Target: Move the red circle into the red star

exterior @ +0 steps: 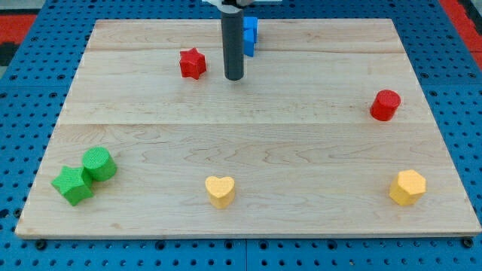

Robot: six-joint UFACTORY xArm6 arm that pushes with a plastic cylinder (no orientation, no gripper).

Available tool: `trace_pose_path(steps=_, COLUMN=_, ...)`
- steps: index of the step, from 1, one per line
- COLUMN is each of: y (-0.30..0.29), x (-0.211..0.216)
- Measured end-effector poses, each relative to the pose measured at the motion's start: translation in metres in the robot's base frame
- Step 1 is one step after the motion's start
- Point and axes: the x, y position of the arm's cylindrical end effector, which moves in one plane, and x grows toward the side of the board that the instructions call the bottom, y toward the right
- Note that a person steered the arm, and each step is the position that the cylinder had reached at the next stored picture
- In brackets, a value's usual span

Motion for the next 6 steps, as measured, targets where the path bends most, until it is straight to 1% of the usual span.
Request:
trace_pose_path(steps=1, y=0.067, x=0.016)
trace_pose_path(steps=3, y=0.197, x=0.013)
trace_pose_path(steps=4, y=0.259, x=0.024)
trace_pose_path(steps=5, y=0.289, x=0.062)
trace_pose_path(steps=6, y=0.259, x=0.099)
